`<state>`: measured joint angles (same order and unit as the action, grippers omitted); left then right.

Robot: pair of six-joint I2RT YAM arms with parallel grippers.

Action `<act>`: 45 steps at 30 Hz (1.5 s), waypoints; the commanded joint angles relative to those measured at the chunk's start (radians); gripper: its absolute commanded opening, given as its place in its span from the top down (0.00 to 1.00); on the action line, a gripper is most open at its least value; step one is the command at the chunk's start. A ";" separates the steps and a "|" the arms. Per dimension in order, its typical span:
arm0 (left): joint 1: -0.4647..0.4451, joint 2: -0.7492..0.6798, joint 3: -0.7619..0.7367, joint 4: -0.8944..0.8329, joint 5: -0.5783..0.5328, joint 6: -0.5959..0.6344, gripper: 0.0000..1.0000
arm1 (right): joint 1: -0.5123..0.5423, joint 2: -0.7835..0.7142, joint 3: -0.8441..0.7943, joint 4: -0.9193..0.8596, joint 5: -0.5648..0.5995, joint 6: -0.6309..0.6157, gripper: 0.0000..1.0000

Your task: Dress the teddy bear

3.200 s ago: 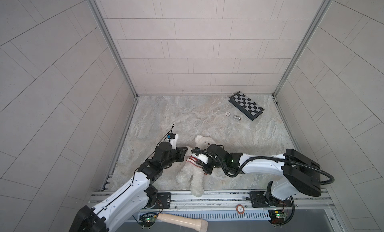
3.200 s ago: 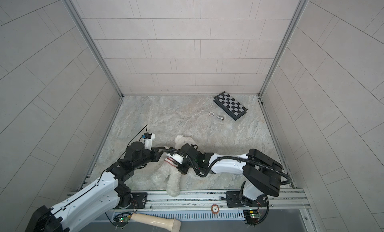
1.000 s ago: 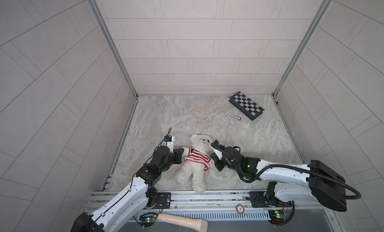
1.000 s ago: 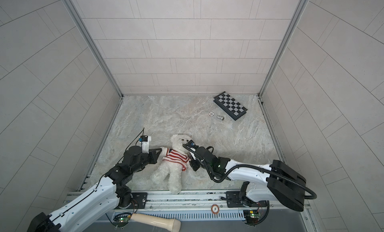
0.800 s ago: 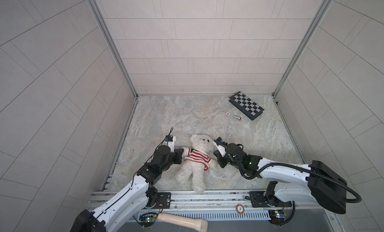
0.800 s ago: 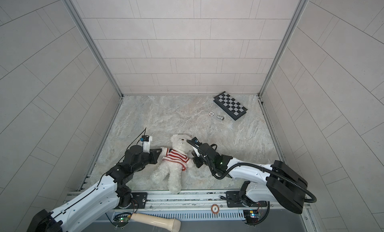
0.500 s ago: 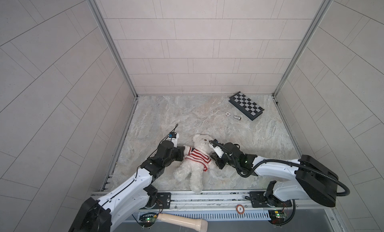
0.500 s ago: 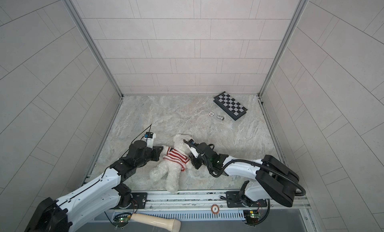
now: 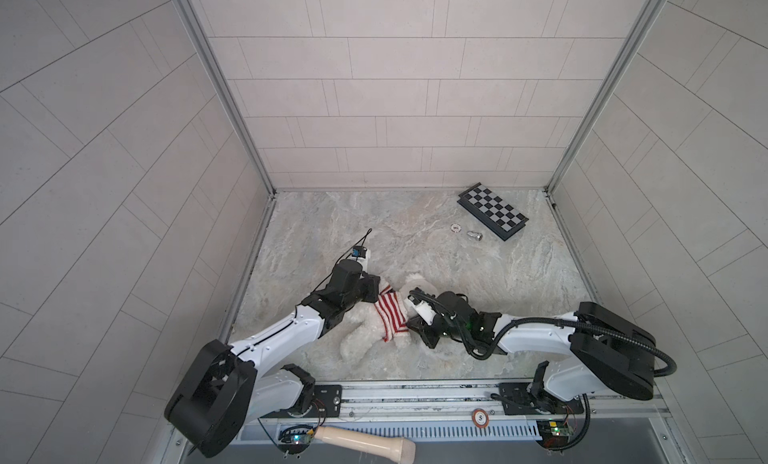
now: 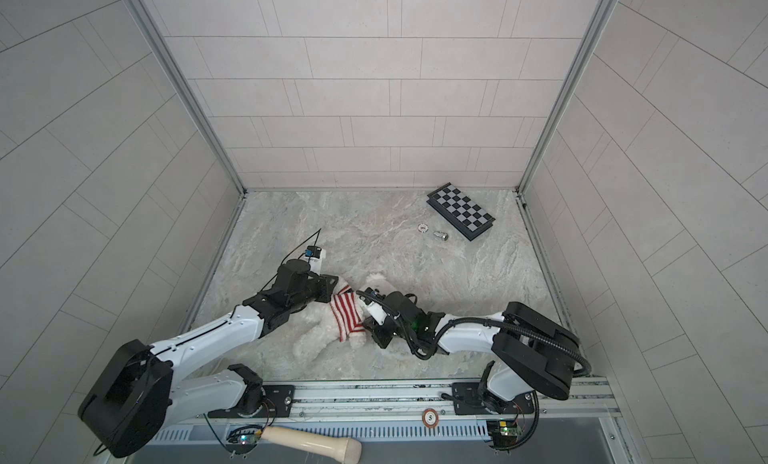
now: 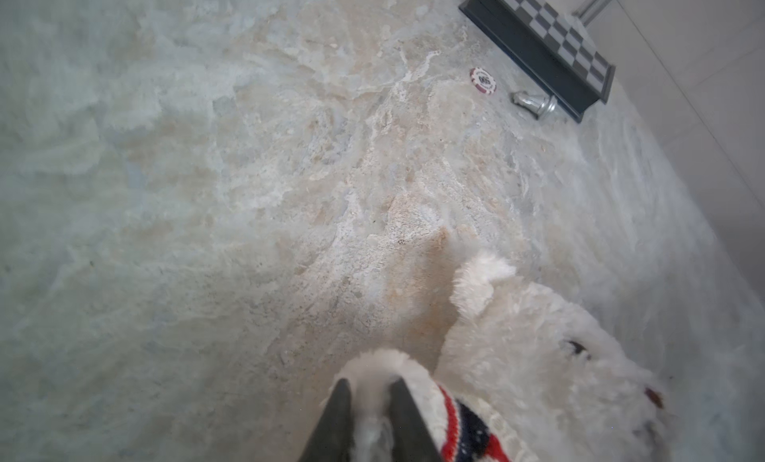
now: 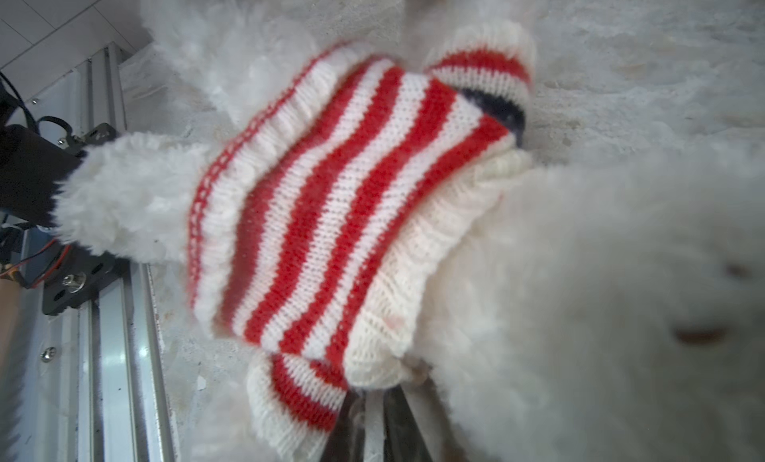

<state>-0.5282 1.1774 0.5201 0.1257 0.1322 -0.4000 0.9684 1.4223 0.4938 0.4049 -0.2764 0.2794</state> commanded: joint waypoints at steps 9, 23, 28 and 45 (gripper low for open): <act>-0.011 -0.353 -0.034 -0.258 0.032 0.001 0.36 | 0.001 -0.209 -0.038 -0.084 0.099 -0.012 0.83; -0.353 -0.457 -0.149 -0.315 0.117 -0.237 0.52 | 0.008 -0.065 0.052 -0.054 0.016 -0.006 0.78; -0.392 -0.430 -0.166 -0.295 0.063 -0.256 0.58 | 0.009 -0.021 0.053 -0.012 0.006 -0.003 0.77; -0.392 -0.341 -0.187 -0.290 -0.101 -0.252 0.77 | 0.002 0.034 0.055 0.028 0.041 0.000 0.83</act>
<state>-0.9176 0.8322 0.3477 -0.1688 0.0746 -0.6579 0.9707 1.4689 0.5423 0.4156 -0.2543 0.2752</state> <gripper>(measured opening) 0.235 0.169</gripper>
